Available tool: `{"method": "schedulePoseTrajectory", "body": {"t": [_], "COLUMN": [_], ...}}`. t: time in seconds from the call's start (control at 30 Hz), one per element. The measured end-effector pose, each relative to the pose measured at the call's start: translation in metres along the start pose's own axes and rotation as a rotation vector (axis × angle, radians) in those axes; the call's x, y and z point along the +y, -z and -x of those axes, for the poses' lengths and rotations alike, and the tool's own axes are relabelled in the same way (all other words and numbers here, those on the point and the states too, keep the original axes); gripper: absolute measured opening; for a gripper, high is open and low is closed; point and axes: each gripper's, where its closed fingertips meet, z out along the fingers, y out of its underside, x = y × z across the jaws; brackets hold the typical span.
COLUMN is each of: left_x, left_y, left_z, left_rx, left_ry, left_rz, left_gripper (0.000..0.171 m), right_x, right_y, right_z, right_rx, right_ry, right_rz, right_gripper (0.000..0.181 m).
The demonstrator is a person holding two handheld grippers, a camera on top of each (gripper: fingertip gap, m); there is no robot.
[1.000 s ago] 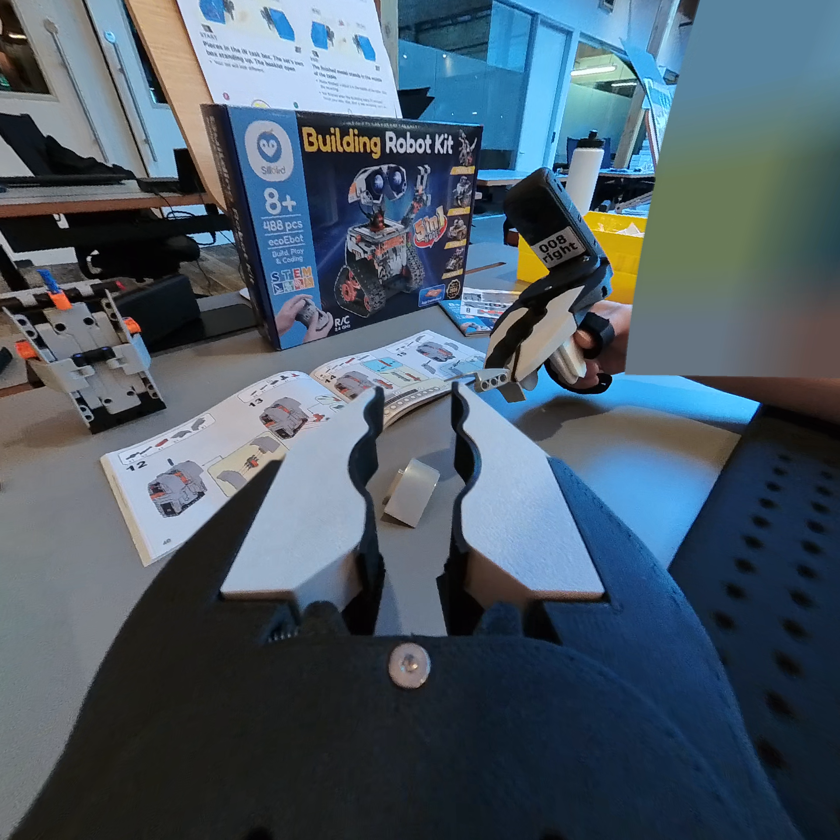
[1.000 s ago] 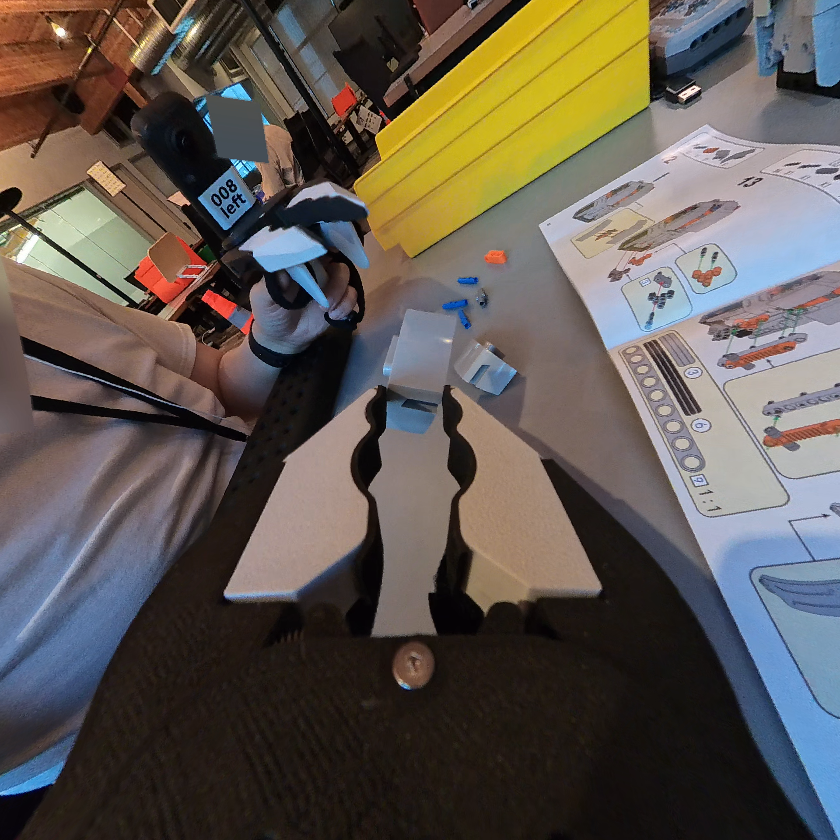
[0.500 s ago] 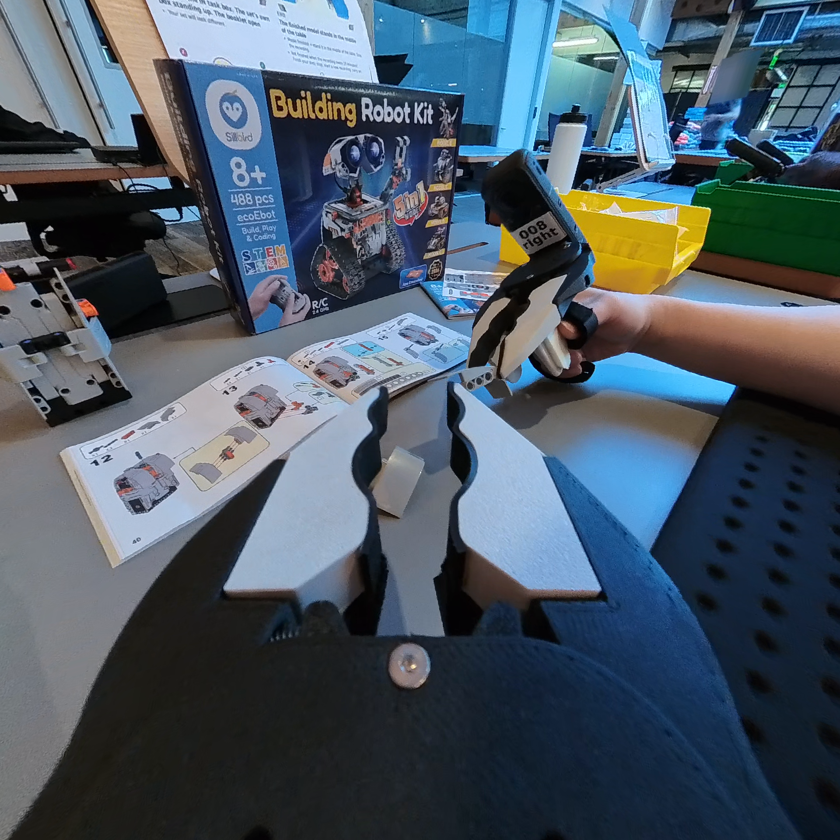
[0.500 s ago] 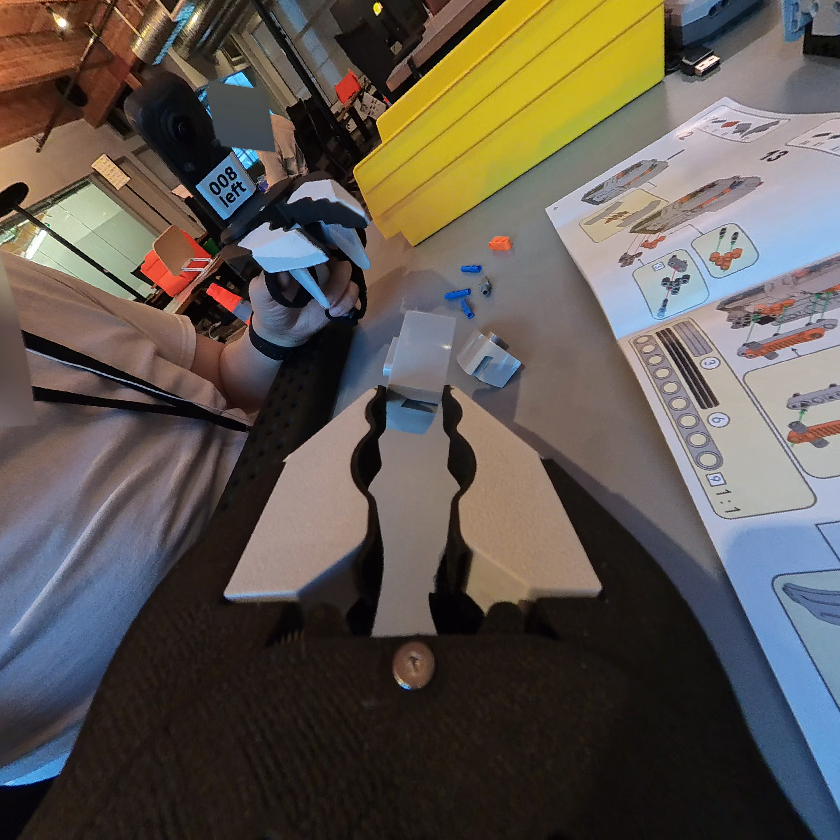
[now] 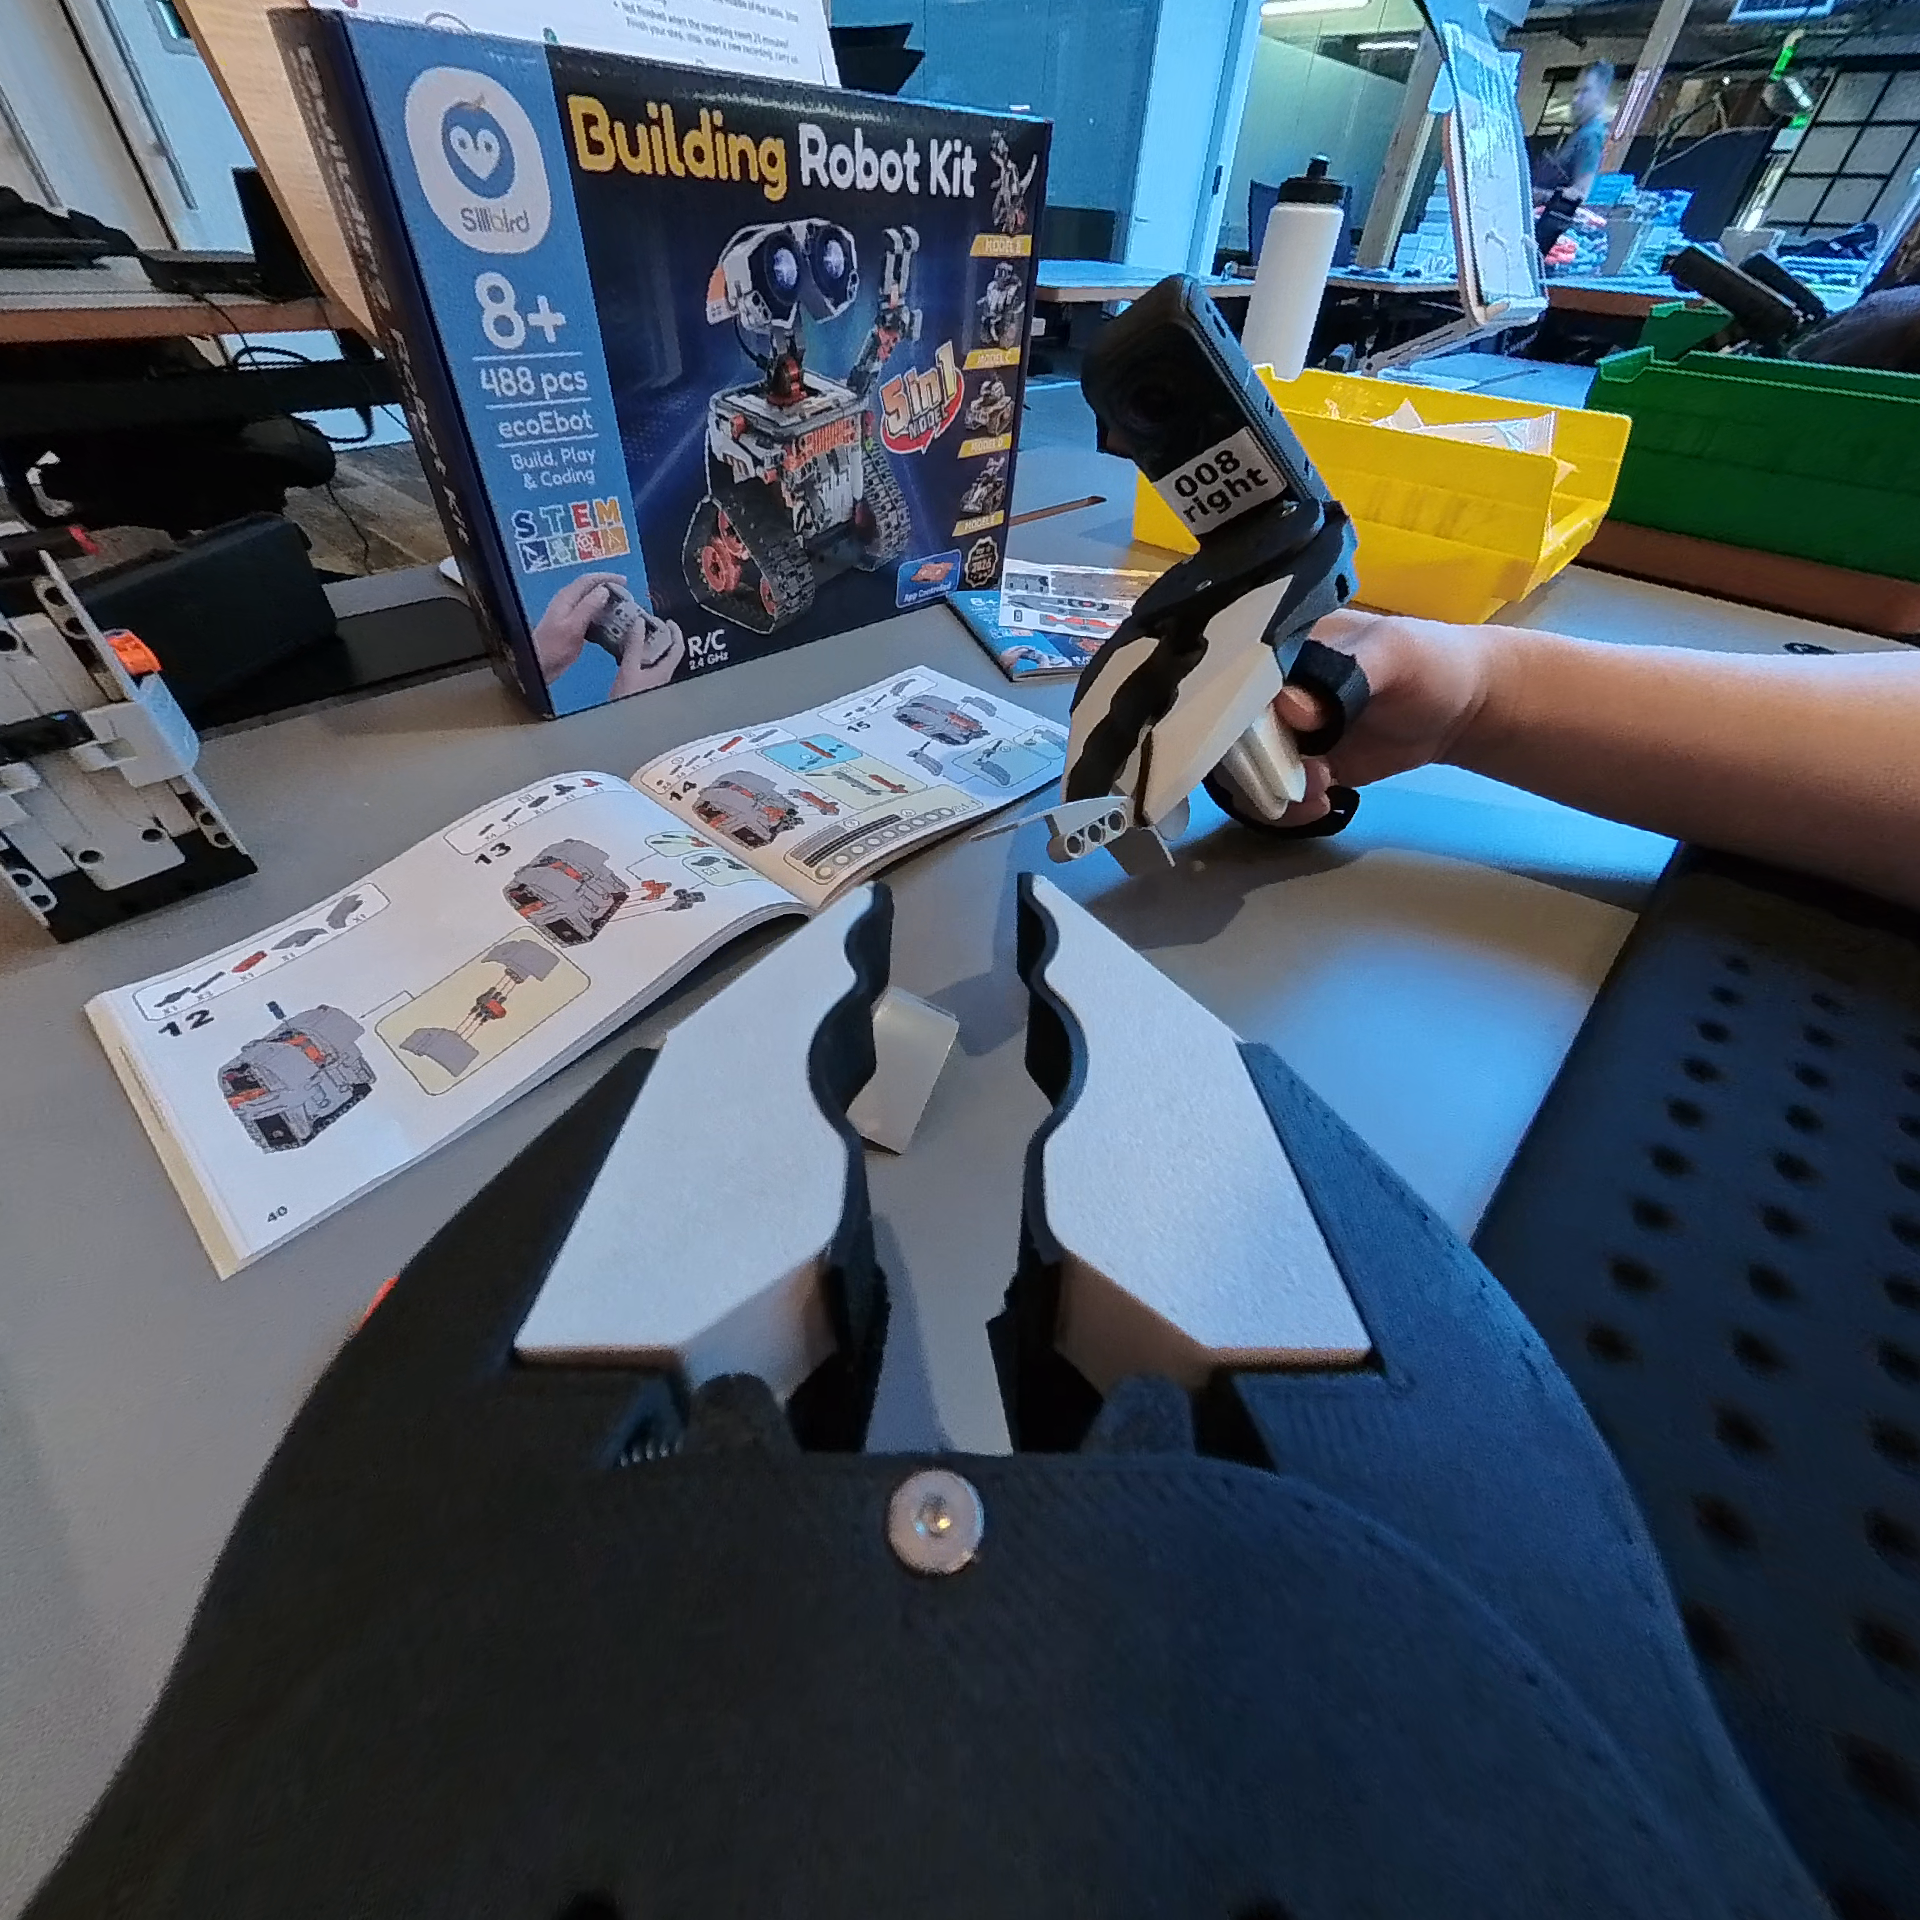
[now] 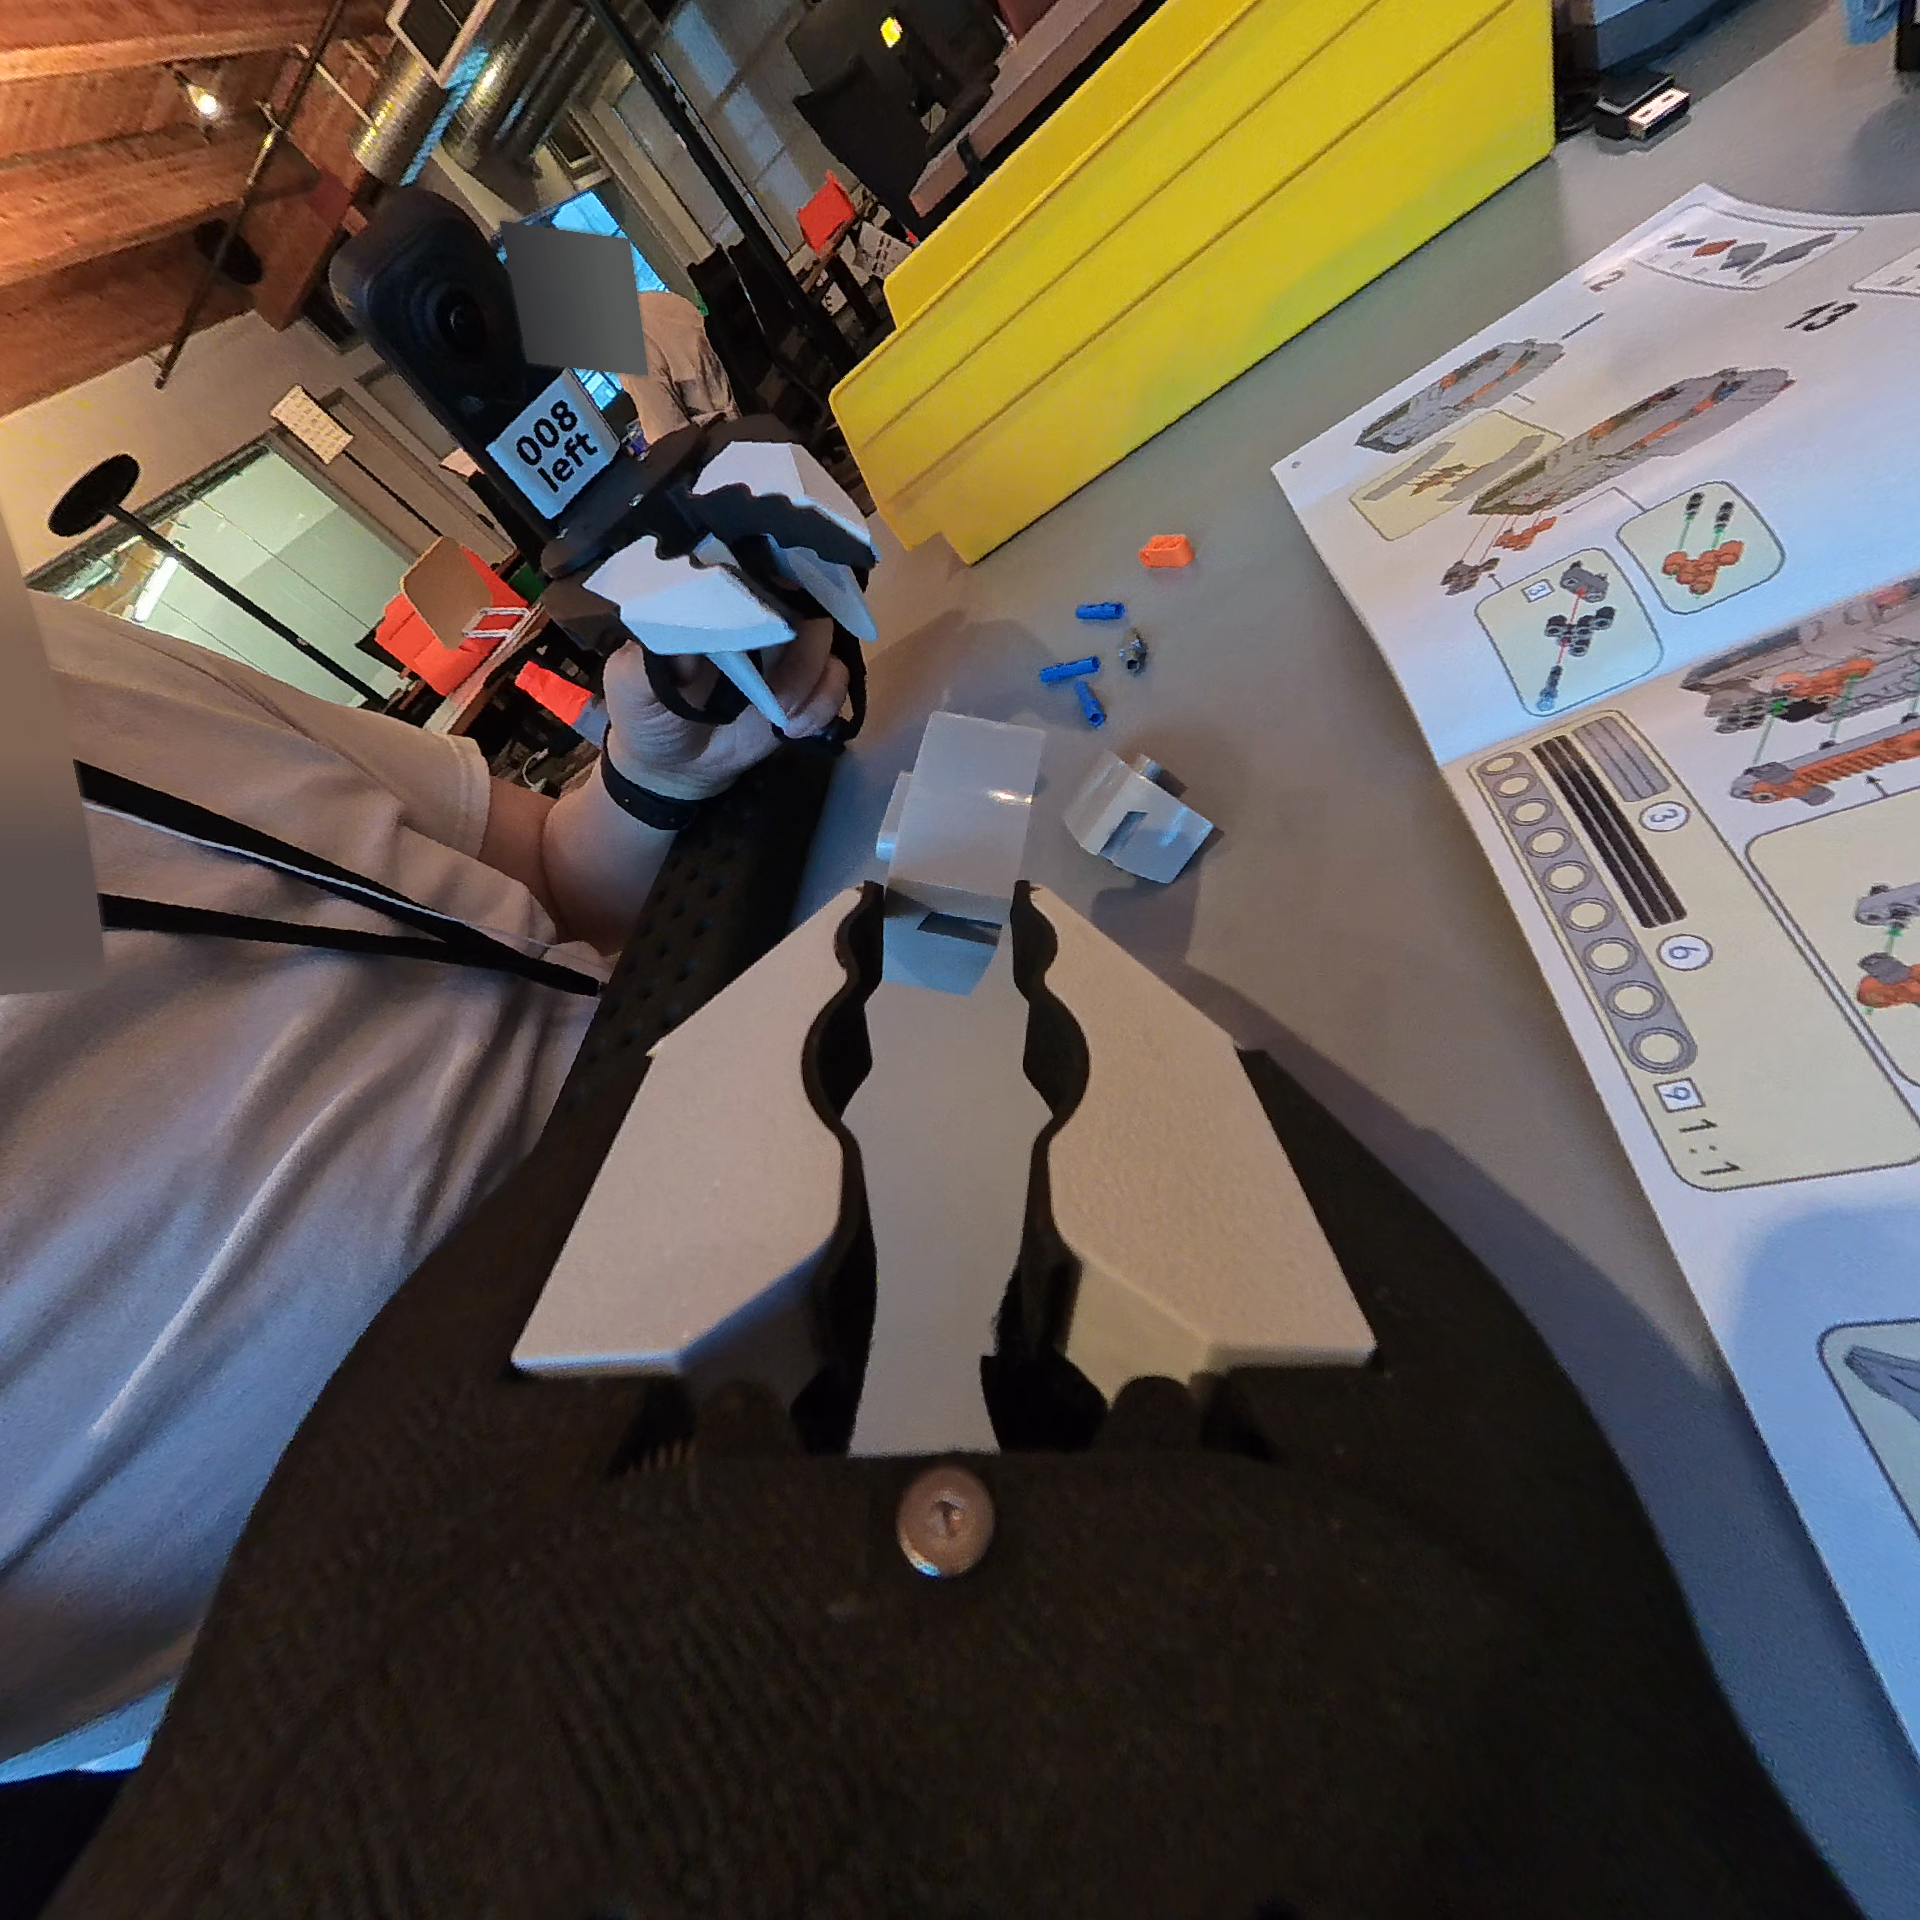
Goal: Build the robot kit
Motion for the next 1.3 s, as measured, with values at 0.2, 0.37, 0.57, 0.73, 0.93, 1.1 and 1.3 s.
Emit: {"method": "schedulePoseTrajectory", "body": {"t": [0.2, 0.37, 0.57, 0.73, 0.93, 1.1, 1.3], "left_x": [0.004, 0.004, 0.005, 0.003, 0.008, 0.016, 0.019], "left_y": [-0.002, -0.002, -0.002, 0.001, -0.001, -0.005, -0.007], "left_z": [-0.003, -0.002, -0.002, 0.001, 0.003, -0.001, -0.005], "left_rx": [0.005, -0.002, -0.014, -0.042, -0.046, -0.029, -0.019], "left_ry": [-0.02, -0.024, -0.053, -0.063, -0.063, -0.073, -0.103], "left_rz": [0.023, 0.024, 0.032, 0.022, 0.05, 0.095, 0.116], "left_gripper": [0.021, 0.018, 0.017, 0.016, 0.016, 0.015, 0.015], "right_x": [0.002, -0.025, -0.088, -0.108, -0.113, -0.113, -0.116], "right_y": [-0.001, -0.003, -0.026, -0.056, -0.07, -0.068, -0.066], "right_z": [-0.001, -0.009, -0.041, -0.078, -0.086, -0.087, -0.085], "right_rx": [0.003, 0.012, 0.015, 0.026, 0.04, 0.064, 0.055], "right_ry": [0.003, 0.077, 0.197, 0.212, 0.231, 0.254, 0.236], "right_rz": [0.007, -0.032, 0.035, 0.176, 0.214, 0.232, 0.208], "right_gripper": [0.024, 0.024, 0.023, 0.024, 0.024, 0.023, 0.024]}}
